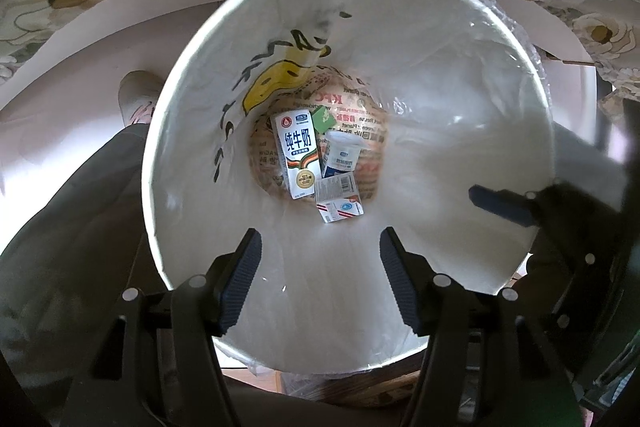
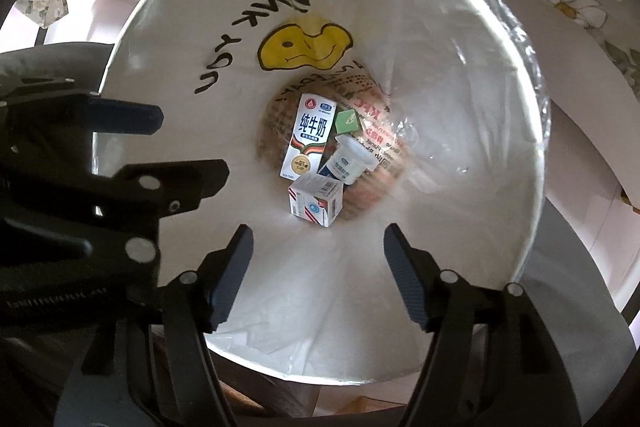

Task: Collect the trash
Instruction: 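Move both open tools back toward the items on the bed, then grasp the black foam tube with left tool while right tool grasps green block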

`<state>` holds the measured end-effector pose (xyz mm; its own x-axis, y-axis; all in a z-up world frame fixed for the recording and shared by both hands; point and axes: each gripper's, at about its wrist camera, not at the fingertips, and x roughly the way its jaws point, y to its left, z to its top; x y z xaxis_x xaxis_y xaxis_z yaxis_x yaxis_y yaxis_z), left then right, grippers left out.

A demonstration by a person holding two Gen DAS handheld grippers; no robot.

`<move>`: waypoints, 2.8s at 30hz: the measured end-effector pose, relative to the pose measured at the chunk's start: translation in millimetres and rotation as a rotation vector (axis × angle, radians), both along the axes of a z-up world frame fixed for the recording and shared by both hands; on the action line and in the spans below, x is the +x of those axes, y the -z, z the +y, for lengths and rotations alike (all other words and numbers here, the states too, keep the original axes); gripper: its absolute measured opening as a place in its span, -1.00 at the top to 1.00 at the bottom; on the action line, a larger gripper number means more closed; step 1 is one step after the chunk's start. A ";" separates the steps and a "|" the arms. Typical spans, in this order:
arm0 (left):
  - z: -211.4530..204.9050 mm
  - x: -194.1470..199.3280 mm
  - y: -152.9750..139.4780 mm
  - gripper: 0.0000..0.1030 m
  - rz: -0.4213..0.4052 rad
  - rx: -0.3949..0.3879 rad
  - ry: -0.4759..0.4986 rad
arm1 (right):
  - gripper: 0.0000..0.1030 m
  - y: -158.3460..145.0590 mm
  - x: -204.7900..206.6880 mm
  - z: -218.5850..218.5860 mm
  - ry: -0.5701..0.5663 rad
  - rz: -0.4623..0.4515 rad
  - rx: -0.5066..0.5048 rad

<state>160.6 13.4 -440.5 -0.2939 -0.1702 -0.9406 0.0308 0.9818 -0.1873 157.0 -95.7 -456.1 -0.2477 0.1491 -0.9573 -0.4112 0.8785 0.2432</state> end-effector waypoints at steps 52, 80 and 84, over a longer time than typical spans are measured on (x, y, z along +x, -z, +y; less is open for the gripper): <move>20.7 138.9 -362.2 -0.70 -0.739 0.054 -0.029 | -0.54 -374.4 134.2 -120.2 0.193 -0.756 0.227; 29.1 400.4 -357.8 -0.71 -0.674 0.108 -0.352 | -0.54 -369.3 411.4 -116.2 0.261 -0.791 0.170; 29.3 430.7 -344.3 -0.71 -0.658 0.134 -0.407 | -0.54 -348.0 461.9 -110.7 0.270 -0.751 0.149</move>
<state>591.4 42.8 -96.2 0.3920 -0.0175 -0.9198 -0.2729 0.9526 -0.1344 618.9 -206.4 -108.1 0.5156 0.2511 -0.8192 -0.2897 0.9509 0.1091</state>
